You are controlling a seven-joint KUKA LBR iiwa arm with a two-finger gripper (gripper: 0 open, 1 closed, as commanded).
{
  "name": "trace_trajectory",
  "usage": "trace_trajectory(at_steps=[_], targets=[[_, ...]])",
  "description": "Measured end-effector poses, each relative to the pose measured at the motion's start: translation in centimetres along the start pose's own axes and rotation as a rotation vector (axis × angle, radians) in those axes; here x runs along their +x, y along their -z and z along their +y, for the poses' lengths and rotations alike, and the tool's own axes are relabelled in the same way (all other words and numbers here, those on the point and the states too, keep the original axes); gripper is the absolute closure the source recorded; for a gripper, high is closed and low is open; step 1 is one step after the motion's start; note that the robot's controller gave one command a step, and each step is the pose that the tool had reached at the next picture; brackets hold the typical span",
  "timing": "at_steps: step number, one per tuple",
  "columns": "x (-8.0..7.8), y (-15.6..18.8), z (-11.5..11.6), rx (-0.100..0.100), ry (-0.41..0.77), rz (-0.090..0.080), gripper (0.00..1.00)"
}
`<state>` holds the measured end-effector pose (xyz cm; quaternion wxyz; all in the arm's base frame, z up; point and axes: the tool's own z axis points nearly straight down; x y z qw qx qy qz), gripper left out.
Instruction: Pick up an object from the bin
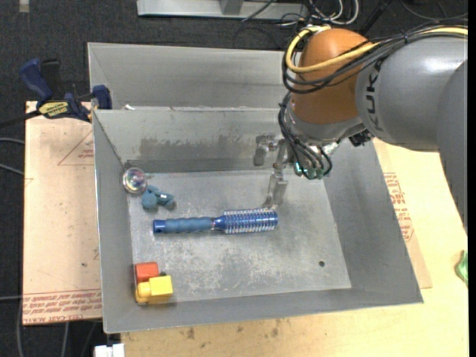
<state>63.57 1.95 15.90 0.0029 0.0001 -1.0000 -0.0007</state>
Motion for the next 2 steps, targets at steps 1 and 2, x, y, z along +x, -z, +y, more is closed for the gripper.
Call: trace_trajectory(at_steps=[1,2], targets=[[4.28,-7.83,2.07,0.0,0.014,0.003,0.0],[3.95,-7.39,1.98,0.0,0.012,-0.006,1.0]])
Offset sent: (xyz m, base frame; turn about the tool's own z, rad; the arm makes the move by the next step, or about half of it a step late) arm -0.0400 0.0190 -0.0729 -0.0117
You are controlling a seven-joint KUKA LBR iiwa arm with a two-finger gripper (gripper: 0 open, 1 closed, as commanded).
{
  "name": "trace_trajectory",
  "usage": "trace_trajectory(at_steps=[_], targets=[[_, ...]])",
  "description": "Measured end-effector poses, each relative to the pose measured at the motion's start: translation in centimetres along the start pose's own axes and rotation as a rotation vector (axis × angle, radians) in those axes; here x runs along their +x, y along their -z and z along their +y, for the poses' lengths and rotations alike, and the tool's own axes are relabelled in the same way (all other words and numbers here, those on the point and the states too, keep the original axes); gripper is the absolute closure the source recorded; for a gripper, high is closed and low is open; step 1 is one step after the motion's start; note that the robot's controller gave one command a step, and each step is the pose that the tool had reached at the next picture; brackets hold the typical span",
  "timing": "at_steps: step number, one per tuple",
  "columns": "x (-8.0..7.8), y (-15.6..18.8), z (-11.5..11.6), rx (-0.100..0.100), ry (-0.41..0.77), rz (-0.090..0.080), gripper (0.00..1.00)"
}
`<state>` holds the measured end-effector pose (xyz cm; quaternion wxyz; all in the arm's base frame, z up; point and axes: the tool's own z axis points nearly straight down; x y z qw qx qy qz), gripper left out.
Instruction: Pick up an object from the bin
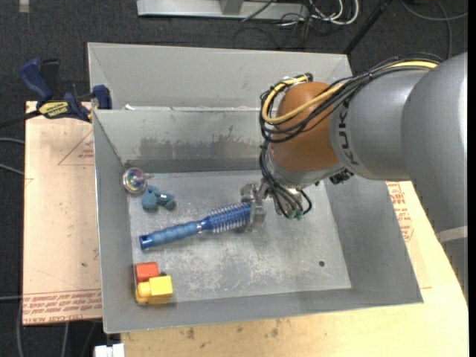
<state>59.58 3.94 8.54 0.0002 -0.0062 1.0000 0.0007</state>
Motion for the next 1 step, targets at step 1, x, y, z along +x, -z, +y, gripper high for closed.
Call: trace_trajectory(at_steps=[1], targets=[[-1.74,17.75,-0.29,0.0,-0.039,-0.011,1.0]])
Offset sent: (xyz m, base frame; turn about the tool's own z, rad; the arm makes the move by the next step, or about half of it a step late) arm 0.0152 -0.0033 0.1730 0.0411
